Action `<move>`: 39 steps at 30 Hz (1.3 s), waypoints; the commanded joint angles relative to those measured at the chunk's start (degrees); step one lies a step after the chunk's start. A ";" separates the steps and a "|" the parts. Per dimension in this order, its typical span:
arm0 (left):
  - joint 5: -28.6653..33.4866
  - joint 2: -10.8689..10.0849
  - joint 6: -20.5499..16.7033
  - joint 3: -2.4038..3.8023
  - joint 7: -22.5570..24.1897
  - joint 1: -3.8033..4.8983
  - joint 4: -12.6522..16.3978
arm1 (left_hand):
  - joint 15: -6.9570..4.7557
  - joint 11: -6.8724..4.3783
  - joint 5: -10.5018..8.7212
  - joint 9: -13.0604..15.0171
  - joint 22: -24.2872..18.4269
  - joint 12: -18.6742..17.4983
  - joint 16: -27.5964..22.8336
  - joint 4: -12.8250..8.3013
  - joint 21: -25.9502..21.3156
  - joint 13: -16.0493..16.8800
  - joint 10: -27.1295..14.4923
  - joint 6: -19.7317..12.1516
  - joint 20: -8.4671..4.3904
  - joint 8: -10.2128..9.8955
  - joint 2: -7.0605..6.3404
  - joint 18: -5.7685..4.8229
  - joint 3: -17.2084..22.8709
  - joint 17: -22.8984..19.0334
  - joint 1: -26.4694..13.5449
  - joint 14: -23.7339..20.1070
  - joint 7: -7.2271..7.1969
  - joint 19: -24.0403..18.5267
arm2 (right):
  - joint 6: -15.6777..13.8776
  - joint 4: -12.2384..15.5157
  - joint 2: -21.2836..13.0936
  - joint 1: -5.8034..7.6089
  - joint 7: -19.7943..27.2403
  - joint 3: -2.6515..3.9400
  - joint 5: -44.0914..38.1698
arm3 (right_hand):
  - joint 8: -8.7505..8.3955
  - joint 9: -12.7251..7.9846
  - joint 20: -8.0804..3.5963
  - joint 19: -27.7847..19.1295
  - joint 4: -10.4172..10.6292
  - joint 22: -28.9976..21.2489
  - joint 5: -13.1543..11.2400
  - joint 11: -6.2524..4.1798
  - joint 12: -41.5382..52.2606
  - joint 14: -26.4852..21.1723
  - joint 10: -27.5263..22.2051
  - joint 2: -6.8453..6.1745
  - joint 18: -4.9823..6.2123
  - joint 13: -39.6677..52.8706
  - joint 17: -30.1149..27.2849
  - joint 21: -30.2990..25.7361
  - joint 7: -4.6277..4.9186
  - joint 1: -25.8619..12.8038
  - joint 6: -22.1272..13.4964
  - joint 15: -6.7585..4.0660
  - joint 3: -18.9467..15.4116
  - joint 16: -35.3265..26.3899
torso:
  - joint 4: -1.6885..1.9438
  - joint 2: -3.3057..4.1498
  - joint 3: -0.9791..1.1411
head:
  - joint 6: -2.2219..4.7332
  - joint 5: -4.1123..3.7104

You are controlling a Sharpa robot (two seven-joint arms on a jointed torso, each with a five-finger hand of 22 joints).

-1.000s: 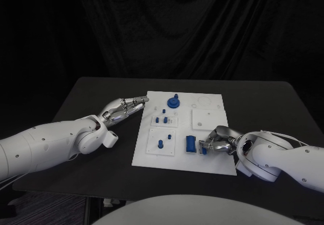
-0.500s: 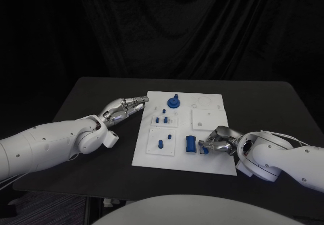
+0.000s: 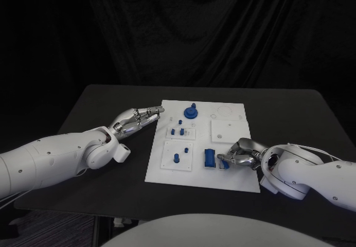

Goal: Assemble the parts on the task board

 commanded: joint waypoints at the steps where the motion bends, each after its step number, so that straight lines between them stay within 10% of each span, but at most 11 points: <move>1: -0.04 0.07 0.86 0.05 2.18 -0.11 0.04 | 0.38 0.13 0.33 0.09 0.06 -0.14 0.10 0.02 0.32 -0.07 -0.24 0.16 0.54 0.39 0.07 0.66 0.35 0.06 0.52 -0.19 0.38 0.06 | -1.02 0.09 -0.12 -0.15 -0.15 0.01 -0.73 | 0.64 0.33 0.28 3.01 0.15 12.88 0.71 -0.01 0.15 4.32 5.97 0.65 0.78 15.07 5.76 0.22 -0.03 -0.11 0.76 0.19 -0.41 0.11 | 0.04 0.00 0.01 | -0.01 0.02; 19: -0.04 0.06 1.19 0.05 1.91 -0.19 0.00 | 0.42 0.24 0.40 0.14 0.13 -0.05 0.13 -0.04 0.38 -0.05 -0.17 0.56 0.59 0.49 0.07 0.66 0.39 0.08 0.60 -0.13 0.67 0.14 | 1.78 0.31 -0.82 -0.15 -1.22 0.00 -0.77 | 7.36 6.07 -0.63 3.07 3.15 12.92 1.42 -1.17 0.15 4.39 5.97 3.22 0.75 15.07 6.11 0.34 -1.36 -4.68 0.35 -0.78 -5.33 0.29 | 0.02 -0.01 0.00 | -0.01 0.12; 39: -0.04 0.06 1.41 0.05 1.66 -0.24 -0.13 | 0.48 0.46 0.35 0.20 0.14 0.03 0.14 -0.08 0.42 -0.03 -0.09 0.99 0.66 0.61 0.07 0.67 0.44 0.09 0.68 -0.10 0.89 0.18 | 1.20 0.72 -0.68 -0.15 0.38 0.00 -0.76 | 9.06 7.88 -0.90 3.22 3.28 13.03 2.25 -1.48 0.15 4.45 5.97 5.96 0.66 15.07 6.38 0.67 -1.68 -7.73 -0.13 -1.05 -7.36 0.43 | 0.03 0.02 0.00 | -0.01 0.27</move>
